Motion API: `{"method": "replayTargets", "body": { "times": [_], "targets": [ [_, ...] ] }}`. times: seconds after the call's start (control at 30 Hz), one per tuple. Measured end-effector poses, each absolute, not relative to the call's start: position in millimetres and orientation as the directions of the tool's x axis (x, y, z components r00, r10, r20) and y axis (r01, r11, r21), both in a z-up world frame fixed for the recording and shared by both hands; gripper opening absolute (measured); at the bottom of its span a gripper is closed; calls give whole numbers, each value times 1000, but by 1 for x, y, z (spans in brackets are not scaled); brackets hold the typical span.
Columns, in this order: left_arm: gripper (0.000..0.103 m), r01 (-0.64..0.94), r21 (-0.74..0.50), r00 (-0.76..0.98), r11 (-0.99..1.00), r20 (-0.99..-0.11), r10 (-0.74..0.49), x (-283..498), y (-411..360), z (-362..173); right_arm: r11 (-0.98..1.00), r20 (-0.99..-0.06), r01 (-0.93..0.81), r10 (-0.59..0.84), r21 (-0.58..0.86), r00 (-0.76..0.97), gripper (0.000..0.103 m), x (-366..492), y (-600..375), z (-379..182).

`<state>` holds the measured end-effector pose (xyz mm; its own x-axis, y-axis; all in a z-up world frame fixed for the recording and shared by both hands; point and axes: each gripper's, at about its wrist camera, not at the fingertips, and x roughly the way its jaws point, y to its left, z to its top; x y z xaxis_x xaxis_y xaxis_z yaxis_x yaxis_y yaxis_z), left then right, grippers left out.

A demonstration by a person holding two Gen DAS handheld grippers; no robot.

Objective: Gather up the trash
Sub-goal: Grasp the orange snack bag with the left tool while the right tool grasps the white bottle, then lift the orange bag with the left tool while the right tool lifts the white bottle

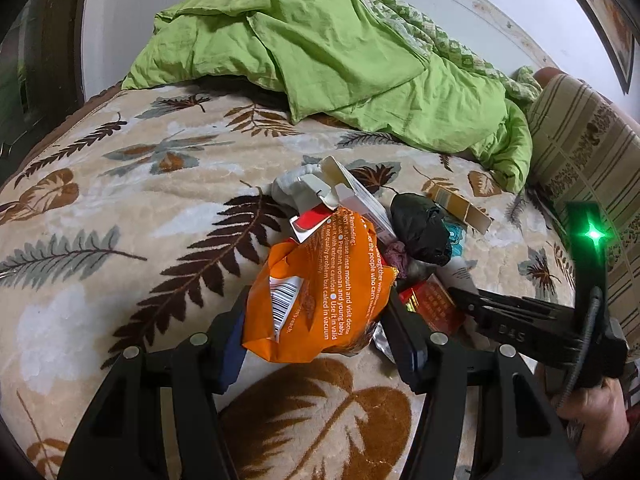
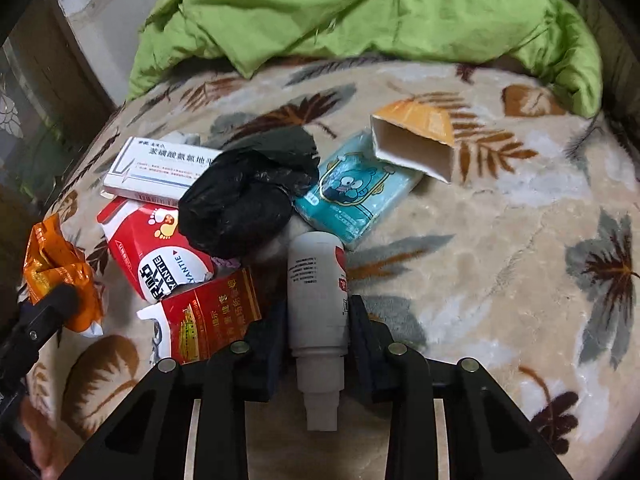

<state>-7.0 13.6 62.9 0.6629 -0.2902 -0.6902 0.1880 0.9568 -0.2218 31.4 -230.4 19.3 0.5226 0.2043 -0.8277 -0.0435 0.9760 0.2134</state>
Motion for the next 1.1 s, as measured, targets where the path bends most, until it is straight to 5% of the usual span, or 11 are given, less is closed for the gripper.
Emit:
{"method": "replayTargets", "body": {
  "times": [0.7, 1.1],
  "targets": [
    [60, 229, -103, 708, 968, -665, -238, -119, 9, 82, 970, -652, 31, 139, 242, 745, 32, -123, -230, 88],
    [60, 198, -3, 737, 980, -658, -151, -133, 7, 70, 977, -649, -31, 164, 211, 743, 32, -144, -207, 85]
  ]
}}
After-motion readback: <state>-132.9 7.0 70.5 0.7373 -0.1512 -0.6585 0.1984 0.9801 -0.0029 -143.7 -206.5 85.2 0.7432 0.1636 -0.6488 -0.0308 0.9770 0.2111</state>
